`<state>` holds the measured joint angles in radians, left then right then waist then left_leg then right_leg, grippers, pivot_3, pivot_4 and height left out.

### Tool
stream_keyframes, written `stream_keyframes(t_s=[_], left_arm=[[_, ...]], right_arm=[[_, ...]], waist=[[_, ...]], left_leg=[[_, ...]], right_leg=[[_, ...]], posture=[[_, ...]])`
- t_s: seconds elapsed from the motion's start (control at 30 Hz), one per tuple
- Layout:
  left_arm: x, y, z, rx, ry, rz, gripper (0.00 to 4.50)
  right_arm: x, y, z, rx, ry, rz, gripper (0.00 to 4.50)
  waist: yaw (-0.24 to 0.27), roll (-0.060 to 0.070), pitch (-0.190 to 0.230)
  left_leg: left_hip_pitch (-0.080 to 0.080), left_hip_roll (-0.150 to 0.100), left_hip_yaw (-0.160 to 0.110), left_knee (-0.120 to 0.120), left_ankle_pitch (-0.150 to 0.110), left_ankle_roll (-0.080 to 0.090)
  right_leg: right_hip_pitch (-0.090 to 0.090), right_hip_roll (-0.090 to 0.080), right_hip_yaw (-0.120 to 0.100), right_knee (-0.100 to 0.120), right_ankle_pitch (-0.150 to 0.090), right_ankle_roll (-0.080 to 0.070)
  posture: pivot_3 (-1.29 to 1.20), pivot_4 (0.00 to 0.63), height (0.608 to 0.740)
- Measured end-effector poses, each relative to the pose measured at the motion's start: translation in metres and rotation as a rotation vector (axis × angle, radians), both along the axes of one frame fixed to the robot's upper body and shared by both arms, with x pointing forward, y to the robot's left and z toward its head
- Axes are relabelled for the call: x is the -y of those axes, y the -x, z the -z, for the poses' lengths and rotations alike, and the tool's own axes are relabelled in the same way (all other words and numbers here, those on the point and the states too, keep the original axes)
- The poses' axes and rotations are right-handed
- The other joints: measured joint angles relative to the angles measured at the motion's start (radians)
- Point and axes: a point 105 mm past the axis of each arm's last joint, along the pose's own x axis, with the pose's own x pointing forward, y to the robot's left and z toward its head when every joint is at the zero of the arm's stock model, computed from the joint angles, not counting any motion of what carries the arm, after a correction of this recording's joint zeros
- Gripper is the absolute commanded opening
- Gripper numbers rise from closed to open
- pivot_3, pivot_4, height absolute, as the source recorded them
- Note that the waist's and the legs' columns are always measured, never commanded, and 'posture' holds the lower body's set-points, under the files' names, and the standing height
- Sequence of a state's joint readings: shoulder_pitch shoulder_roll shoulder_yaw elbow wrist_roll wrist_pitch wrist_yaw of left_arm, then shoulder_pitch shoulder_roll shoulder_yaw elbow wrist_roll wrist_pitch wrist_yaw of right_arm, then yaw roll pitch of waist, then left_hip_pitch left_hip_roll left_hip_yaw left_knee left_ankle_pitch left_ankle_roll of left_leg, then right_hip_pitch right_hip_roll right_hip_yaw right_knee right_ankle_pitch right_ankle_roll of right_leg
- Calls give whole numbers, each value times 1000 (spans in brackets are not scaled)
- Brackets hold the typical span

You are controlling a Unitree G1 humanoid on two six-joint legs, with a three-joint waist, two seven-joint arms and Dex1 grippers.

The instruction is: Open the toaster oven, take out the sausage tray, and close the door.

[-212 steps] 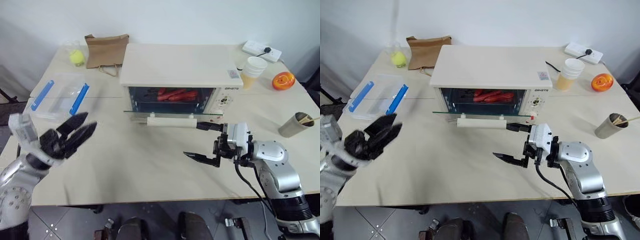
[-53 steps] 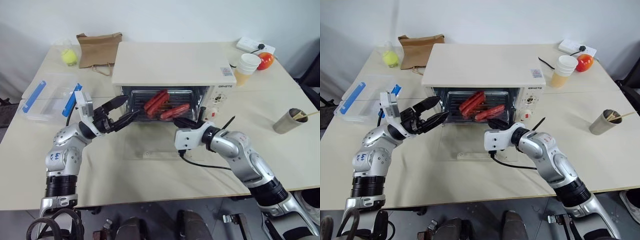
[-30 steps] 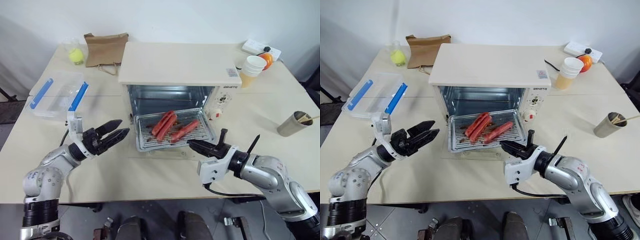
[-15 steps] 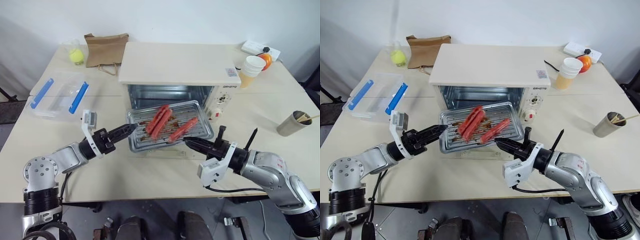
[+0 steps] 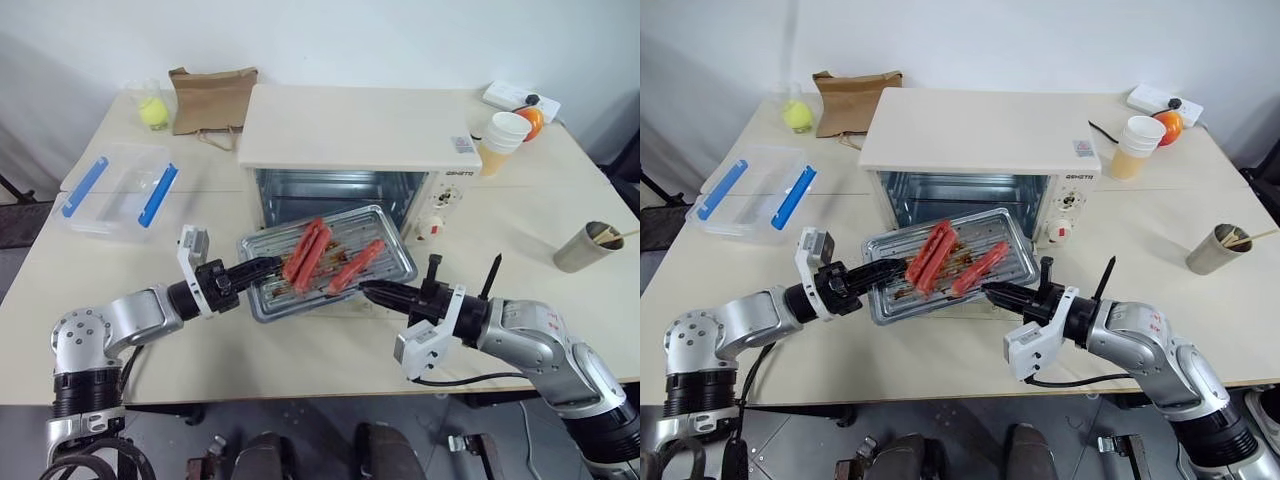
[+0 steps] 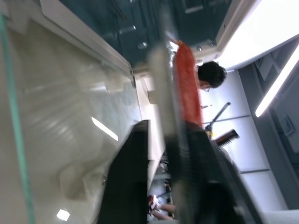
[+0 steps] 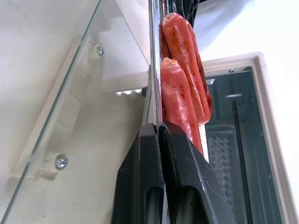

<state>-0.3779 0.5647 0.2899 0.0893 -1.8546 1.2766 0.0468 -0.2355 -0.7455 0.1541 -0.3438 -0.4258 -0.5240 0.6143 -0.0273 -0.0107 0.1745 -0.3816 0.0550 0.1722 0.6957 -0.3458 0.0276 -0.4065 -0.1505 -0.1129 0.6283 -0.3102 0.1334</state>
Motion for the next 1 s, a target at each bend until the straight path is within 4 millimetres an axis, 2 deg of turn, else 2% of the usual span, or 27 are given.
stream_keyframes(t_s=[0.13,0.27,0.47,0.63,0.73,0.8,0.87,1.0], left_arm=[[-1,5,4,-45,31,1,18],[-2,6,12,-78,74,-30,0],[-10,8,21,-109,151,-118,0],[-32,18,26,-106,180,-196,0],[-52,43,34,-104,211,-231,0],[-70,67,42,-118,218,-271,0],[-84,87,48,-130,243,-308,0],[-99,114,49,-117,280,-385,0]], right_arm=[[-1,1,0,-48,-15,-12,0],[0,0,-4,-110,-83,-8,1104],[4,4,-15,-136,-140,-44,3193],[24,3,-15,-230,-211,-16,3193],[47,0,-10,-330,-293,21,3193],[71,-9,-3,-405,-351,95,3193],[87,-15,2,-463,-400,144,3193],[96,-19,12,-541,-416,151,3193]], waist=[[0,0,0],[1,0,0],[1,0,0],[1,0,0],[-4,0,0],[-8,-1,0],[-5,0,0],[1,-1,1]], left_leg=[[0,1,0,0,0,0],[0,-3,0,1,0,0],[0,-3,0,2,0,0],[0,-3,0,2,0,0],[0,-3,1,1,0,1],[1,-2,1,0,0,1],[2,-2,2,0,0,1],[9,3,1,2,-1,0]], right_leg=[[0,0,0,0,0,0],[1,0,0,0,0,0],[1,0,0,0,0,0],[2,0,0,-1,0,0],[2,1,1,-1,0,0],[2,1,1,-2,0,-1],[2,1,2,-2,-1,-2],[9,0,3,-3,-3,-5]], posture=[[0,150,740],[0,150,740],[0,150,740],[0,150,740],[0,150,740],[0,150,740],[0,150,740],[0,150,740]])
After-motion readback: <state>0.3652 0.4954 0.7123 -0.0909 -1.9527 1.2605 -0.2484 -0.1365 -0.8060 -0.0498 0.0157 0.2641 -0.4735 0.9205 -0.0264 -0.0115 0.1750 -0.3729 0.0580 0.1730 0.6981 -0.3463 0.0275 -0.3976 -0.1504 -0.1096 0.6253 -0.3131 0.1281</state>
